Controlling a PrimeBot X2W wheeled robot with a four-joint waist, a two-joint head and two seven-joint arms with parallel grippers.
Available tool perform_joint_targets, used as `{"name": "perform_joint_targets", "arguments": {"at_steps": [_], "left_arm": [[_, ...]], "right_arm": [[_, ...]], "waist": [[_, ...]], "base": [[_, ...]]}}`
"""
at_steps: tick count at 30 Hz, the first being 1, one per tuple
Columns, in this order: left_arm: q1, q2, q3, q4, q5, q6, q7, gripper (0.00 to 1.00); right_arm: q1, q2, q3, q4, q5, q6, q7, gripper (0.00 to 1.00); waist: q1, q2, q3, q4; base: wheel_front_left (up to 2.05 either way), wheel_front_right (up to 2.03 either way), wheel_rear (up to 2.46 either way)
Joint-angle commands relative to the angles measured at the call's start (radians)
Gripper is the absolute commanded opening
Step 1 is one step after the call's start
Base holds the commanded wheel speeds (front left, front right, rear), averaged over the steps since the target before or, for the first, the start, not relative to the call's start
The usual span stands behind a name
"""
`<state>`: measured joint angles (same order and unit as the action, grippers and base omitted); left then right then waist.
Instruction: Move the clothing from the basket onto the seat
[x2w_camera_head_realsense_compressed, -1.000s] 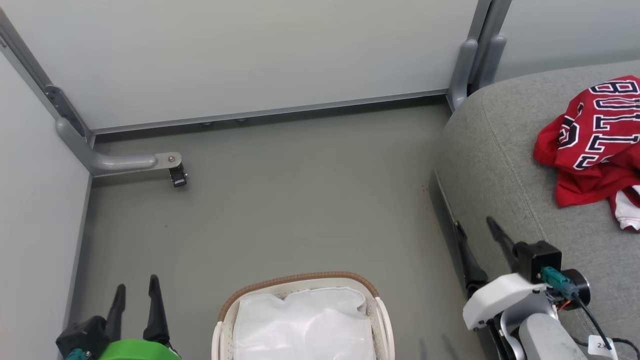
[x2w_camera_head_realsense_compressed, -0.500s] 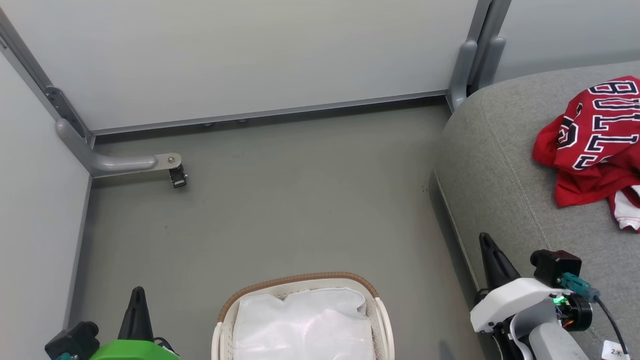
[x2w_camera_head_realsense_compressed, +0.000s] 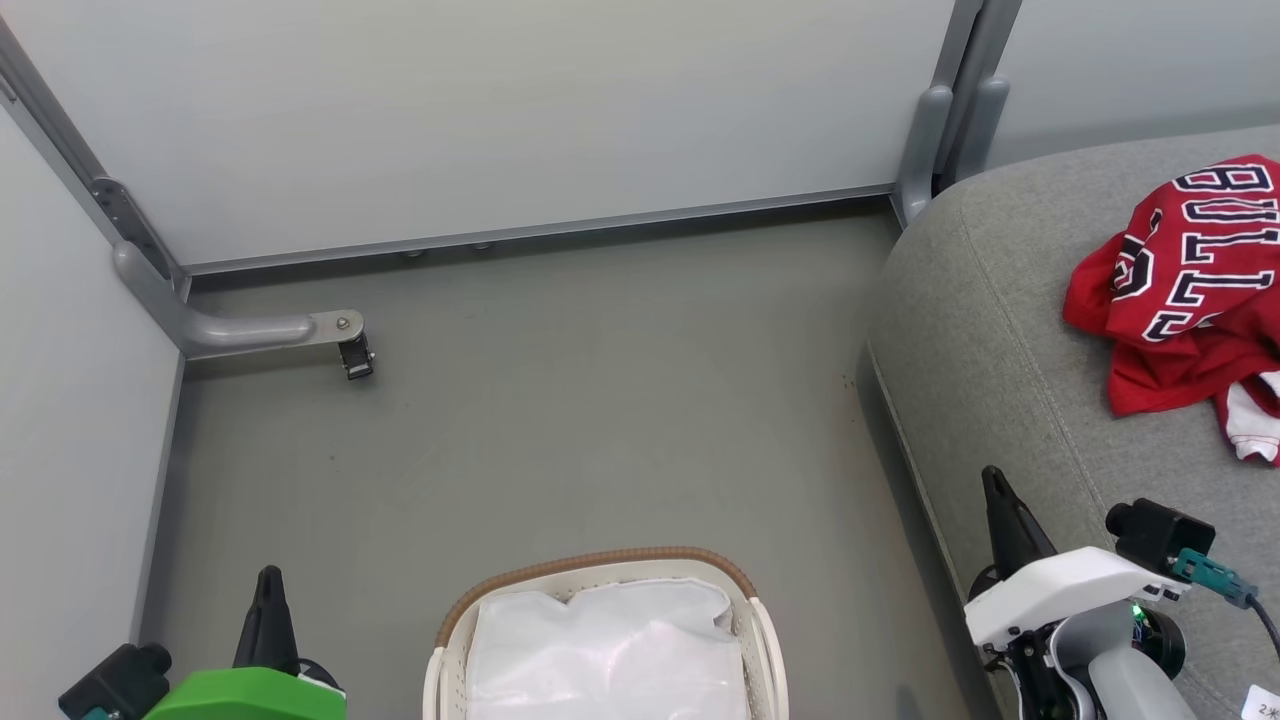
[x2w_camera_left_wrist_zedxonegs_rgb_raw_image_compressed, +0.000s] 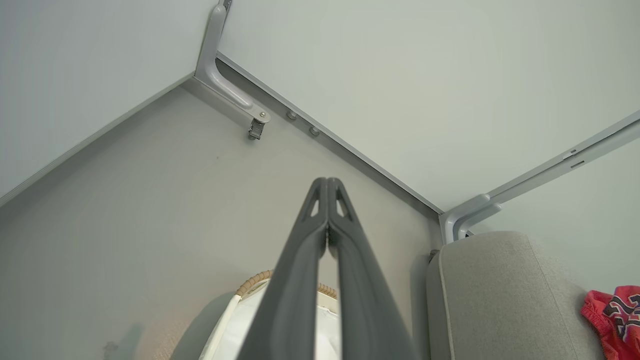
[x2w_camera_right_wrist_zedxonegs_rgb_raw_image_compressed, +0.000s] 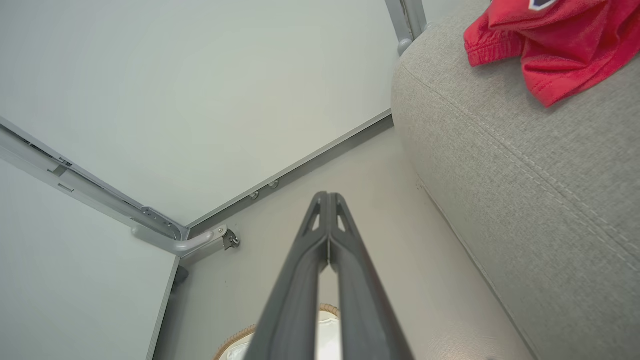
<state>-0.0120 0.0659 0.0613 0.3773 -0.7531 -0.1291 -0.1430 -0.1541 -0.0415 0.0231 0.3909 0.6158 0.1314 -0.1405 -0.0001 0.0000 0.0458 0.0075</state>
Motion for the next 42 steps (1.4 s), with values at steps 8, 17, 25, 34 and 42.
{"name": "perform_joint_targets", "arguments": {"at_steps": [8, 17, 25, 34, 42], "left_arm": [[-0.041, 0.000, 0.011, -0.032, -0.123, -0.001, 0.034, 0.00], [-0.051, -0.002, 0.017, -0.047, -0.224, -0.001, 0.064, 0.00], [-0.058, -0.004, 0.022, -0.058, -0.307, -0.001, 0.090, 0.00], [-0.066, -0.005, 0.027, -0.071, -0.396, -0.001, 0.117, 0.00], [-0.073, -0.007, 0.032, -0.081, -0.469, -0.002, 0.140, 0.00]], "right_arm": [[0.002, -0.005, -0.022, -0.035, 0.142, 0.000, 0.034, 0.00], [0.008, -0.006, -0.038, -0.051, 0.260, 0.000, 0.064, 0.00], [0.012, -0.007, -0.051, -0.064, 0.357, -0.001, 0.090, 0.00], [0.018, -0.008, -0.066, -0.078, 0.458, -0.001, 0.116, 0.00], [0.023, -0.008, -0.077, -0.090, 0.544, -0.001, 0.139, 0.00]], "waist": [[0.0001, 0.0000, -0.004, -0.001], [0.0001, 0.0000, -0.007, -0.001], [0.0001, 0.0000, -0.011, -0.002], [0.0001, 0.0000, -0.015, -0.003], [0.0001, 0.0000, -0.018, -0.003]], "base": [[0.00, 0.00, 0.00], [0.00, 0.00, 0.00], [0.00, 0.00, 0.00], [0.00, 0.00, 0.00], [0.00, 0.00, 0.00]]}}
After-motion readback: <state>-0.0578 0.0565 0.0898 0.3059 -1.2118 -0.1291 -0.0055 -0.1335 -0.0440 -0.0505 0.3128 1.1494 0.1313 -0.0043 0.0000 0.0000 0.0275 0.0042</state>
